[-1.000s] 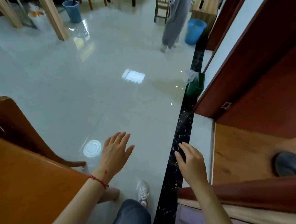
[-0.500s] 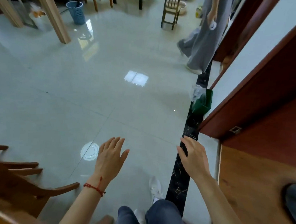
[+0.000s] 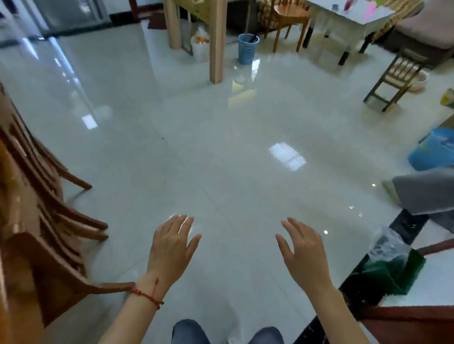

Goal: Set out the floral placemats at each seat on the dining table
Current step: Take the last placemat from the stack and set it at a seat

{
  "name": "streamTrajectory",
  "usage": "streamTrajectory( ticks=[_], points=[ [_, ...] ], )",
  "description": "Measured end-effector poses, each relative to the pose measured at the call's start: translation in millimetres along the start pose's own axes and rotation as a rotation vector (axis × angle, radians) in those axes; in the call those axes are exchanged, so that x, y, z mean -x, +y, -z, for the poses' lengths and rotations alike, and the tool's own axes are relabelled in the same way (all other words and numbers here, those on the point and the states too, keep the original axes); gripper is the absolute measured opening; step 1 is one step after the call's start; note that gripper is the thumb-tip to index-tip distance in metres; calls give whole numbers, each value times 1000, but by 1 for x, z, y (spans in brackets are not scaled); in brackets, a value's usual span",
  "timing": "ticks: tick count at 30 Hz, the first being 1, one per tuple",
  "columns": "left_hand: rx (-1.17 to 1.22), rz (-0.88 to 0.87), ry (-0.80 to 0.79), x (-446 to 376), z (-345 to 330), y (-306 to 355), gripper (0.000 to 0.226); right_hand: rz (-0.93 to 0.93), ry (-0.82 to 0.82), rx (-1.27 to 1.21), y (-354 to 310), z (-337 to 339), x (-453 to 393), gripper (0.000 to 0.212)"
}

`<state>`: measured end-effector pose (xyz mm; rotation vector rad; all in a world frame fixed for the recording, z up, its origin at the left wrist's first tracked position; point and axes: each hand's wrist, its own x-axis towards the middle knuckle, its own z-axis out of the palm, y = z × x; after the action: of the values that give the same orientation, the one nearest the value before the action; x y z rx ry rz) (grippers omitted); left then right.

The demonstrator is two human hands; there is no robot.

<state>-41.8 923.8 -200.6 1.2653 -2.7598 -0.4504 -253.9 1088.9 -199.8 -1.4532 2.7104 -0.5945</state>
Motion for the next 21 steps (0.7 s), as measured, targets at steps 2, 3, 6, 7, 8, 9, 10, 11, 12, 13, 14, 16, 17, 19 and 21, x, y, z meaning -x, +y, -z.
streamTrajectory(
  ticks=[2,3,6,7,8,9,10,11,12,13,14,16,17,19,21],
  points=[
    [-9,72,23,-10,3,-13,72,84,-7,-22,-10,-6,-34,58],
    [-10,112,23,-14,4,-21,72,128,-10,-32,-16,-11,-49,62],
    [-5,220,28,-29,7,-49,73,230,-29,-70,-40,-32,-95,63],
    [-6,249,34,-35,8,-60,72,255,-46,-86,-50,-41,-109,61],
    [-9,279,42,-43,8,-72,72,280,-60,-101,-60,-49,-123,59],
    [-14,304,46,-52,9,-85,72,302,-70,-113,-70,-59,-138,57],
    [-16,325,48,-62,12,-97,73,321,-79,-124,-80,-69,-153,57],
    [-14,342,49,-73,14,-109,73,338,-88,-133,-90,-79,-169,57],
    [-10,359,49,-84,17,-121,74,352,-94,-141,-100,-87,-184,54],
    [-14,374,49,-96,21,-133,74,366,-94,-144,-112,-94,-200,50],
    [-22,386,51,-107,27,-145,74,378,-94,-142,-124,-102,-217,47],
    [-17,392,57,-131,40,-168,74,387,-100,-135,-148,-117,-251,44],
    [-12,394,59,-143,46,-179,73,387,-99,-137,-160,-123,-265,44],
    [-26,404,63,-167,57,-203,72,401,-86,-136,-183,-135,-294,45],
    [-25,406,50,-192,69,-224,72,398,-115,-133,-205,-149,-324,46]
  ],
)
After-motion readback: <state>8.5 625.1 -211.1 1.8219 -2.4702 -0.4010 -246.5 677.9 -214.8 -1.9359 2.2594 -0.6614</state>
